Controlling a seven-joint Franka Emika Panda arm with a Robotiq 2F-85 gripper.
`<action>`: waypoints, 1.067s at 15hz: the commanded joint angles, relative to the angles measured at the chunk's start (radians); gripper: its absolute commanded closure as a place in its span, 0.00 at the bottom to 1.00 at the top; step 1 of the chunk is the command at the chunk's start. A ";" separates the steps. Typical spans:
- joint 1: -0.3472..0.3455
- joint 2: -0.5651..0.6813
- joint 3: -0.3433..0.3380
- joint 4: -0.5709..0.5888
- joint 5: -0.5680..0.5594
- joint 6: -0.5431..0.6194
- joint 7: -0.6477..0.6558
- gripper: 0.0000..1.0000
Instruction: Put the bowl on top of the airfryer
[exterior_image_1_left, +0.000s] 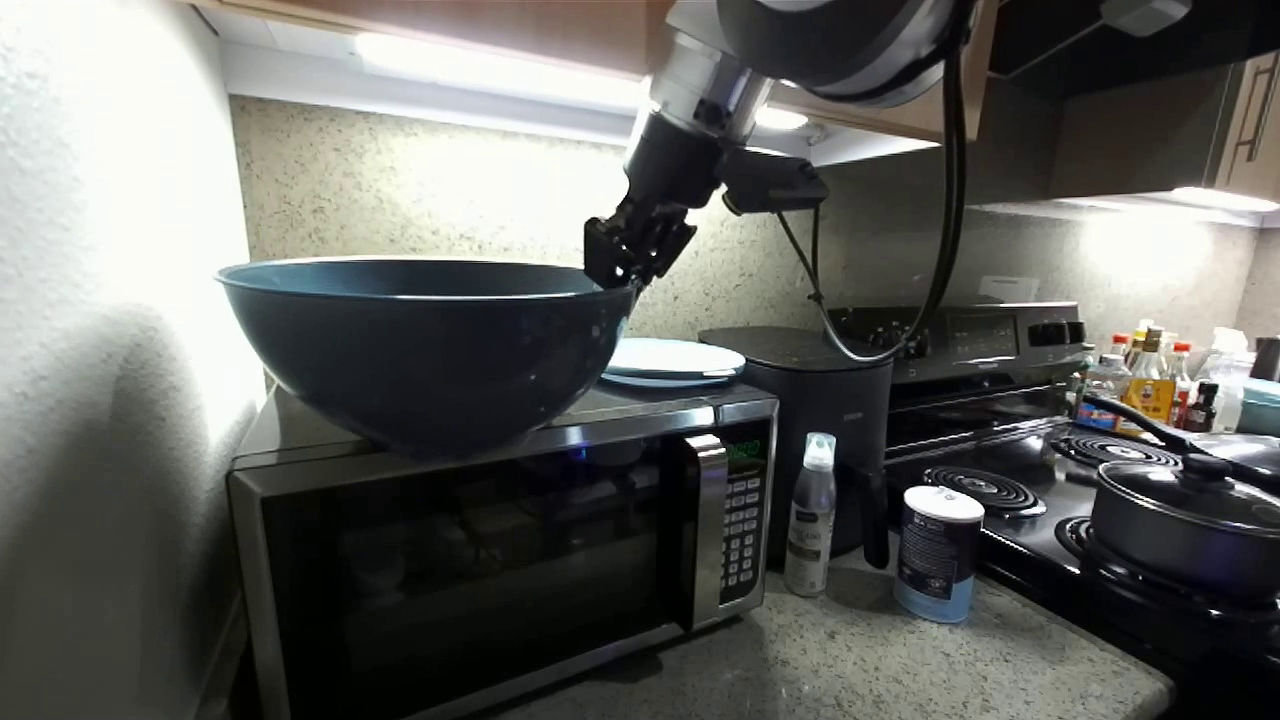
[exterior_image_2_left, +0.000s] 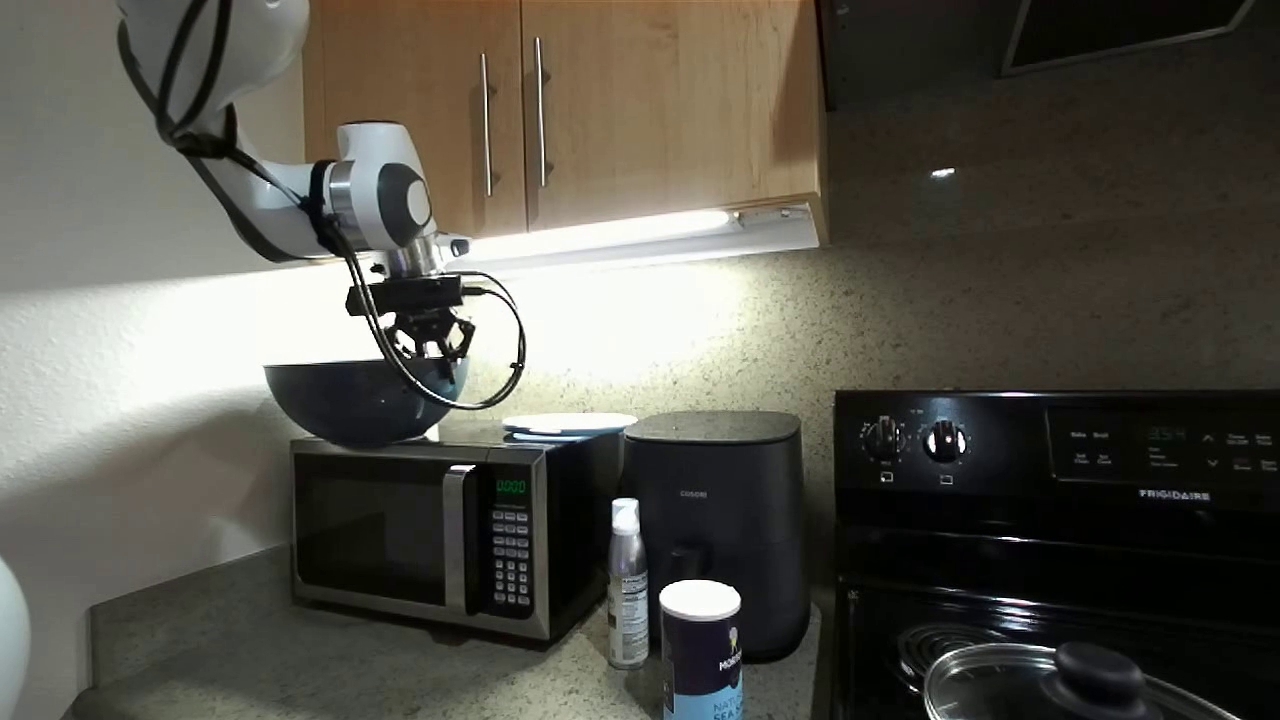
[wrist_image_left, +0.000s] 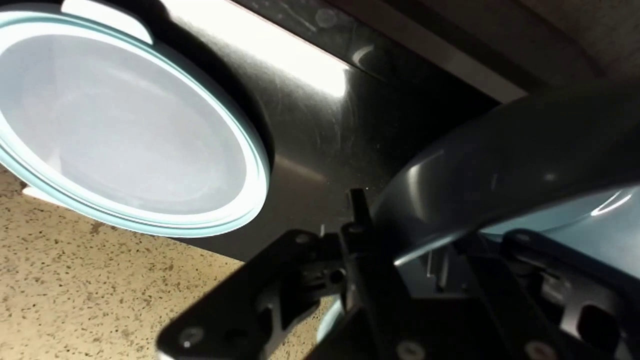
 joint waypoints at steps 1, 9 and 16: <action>-0.012 -0.076 -0.002 -0.068 -0.052 0.046 0.048 0.95; -0.068 -0.273 -0.001 -0.216 -0.126 0.124 0.222 0.96; -0.075 -0.248 0.005 -0.200 -0.099 0.074 0.180 0.94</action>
